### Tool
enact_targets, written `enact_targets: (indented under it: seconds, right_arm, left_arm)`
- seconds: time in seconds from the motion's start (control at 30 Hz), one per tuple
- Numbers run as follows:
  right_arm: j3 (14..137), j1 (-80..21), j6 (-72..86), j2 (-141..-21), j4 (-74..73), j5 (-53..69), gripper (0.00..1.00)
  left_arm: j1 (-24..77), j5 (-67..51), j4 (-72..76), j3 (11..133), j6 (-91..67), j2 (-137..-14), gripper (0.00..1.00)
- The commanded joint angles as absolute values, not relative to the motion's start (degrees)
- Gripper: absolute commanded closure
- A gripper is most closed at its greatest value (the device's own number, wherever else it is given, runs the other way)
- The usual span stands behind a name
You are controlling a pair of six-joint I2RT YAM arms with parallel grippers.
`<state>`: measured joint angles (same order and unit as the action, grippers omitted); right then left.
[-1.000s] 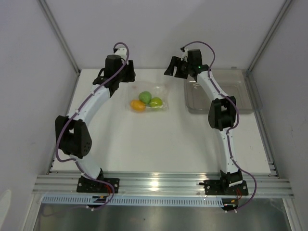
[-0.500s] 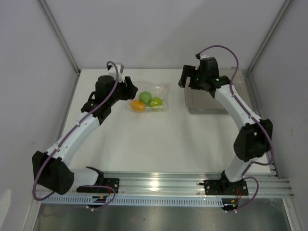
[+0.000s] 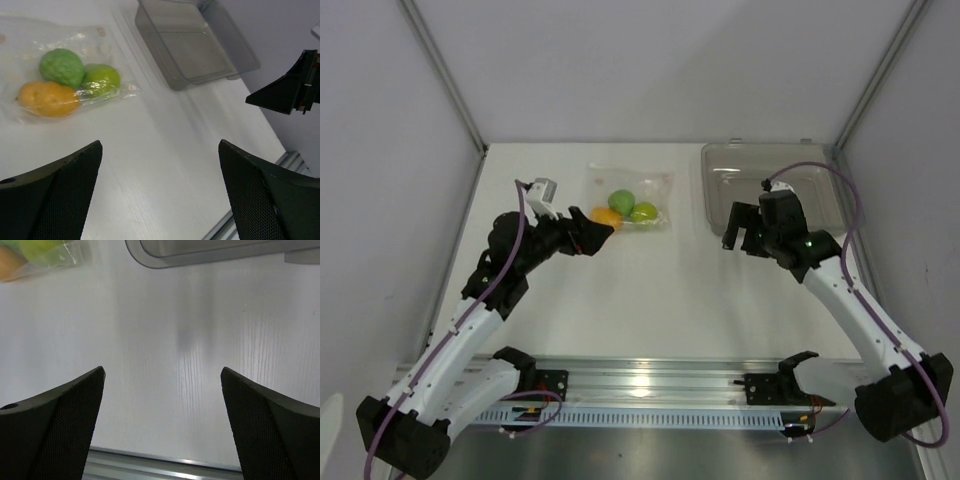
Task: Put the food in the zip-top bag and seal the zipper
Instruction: Reset both arms
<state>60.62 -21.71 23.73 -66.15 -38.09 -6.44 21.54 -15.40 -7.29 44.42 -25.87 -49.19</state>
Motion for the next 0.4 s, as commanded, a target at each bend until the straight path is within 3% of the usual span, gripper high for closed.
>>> enact_targets:
  seconds: [0.0, 0.23, 0.33, 0.37]
  right_arm:
    - [58.1, -22.41, 27.76, -58.65, -41.65, -10.1, 0.01]
    - [52.39, -22.94, 31.9, -53.0, -45.61, -9.32, 0.01]
    - [48.44, -23.12, 31.65, -48.45, -42.9, -6.08, 0.01]
    - [47.38, -23.2, 31.21, -46.69, -41.06, -1.8, 0.0]
  left_arm:
    - [21.88, -21.78, -2.04, 40.35, -31.81, -45.54, 0.0]
    - [21.88, -29.61, 12.81, 25.53, -42.26, -39.11, 0.0]
    - [21.88, -34.34, 26.76, 17.98, -49.81, -38.67, 0.01]
    - [21.88, -35.76, 39.07, 16.02, -54.53, -38.76, 0.0]
